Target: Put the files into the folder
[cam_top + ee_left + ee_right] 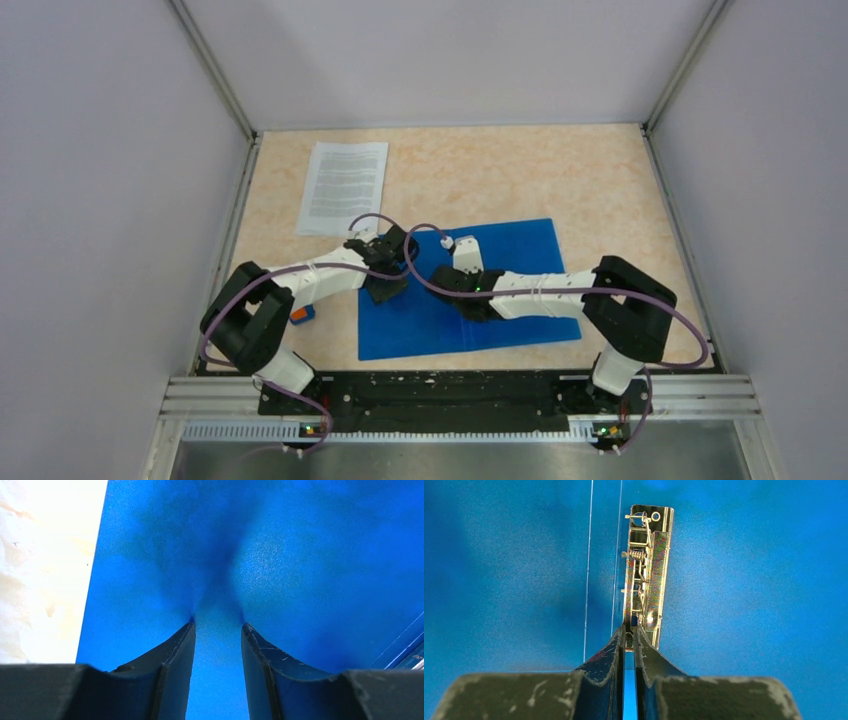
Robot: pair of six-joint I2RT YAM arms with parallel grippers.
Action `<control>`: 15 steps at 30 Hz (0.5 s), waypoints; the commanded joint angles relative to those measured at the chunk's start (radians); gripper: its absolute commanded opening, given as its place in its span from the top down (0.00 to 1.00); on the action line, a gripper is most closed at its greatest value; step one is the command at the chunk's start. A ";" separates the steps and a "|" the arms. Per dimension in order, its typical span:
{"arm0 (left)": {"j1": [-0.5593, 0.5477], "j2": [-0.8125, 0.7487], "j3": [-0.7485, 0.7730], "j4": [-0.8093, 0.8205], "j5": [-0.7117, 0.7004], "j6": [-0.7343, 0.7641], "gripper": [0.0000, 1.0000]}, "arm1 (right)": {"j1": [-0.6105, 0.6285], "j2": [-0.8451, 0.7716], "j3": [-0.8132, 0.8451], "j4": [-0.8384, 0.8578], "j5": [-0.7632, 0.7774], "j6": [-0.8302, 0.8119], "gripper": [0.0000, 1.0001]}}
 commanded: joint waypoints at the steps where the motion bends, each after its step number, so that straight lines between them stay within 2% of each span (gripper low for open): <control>1: 0.038 0.113 -0.109 -0.002 0.000 -0.007 0.54 | 0.013 0.078 -0.082 -0.195 -0.056 -0.001 1.00; 6: 0.060 0.115 -0.122 0.001 -0.002 0.006 0.55 | 0.010 0.002 -0.085 -0.210 -0.025 -0.013 1.00; 12: 0.068 0.120 -0.127 0.010 0.001 0.014 0.56 | -0.034 -0.143 -0.081 -0.200 -0.074 -0.049 1.00; 15: 0.067 0.117 -0.129 0.010 0.002 0.014 0.56 | -0.066 -0.196 -0.077 -0.182 -0.118 -0.068 0.95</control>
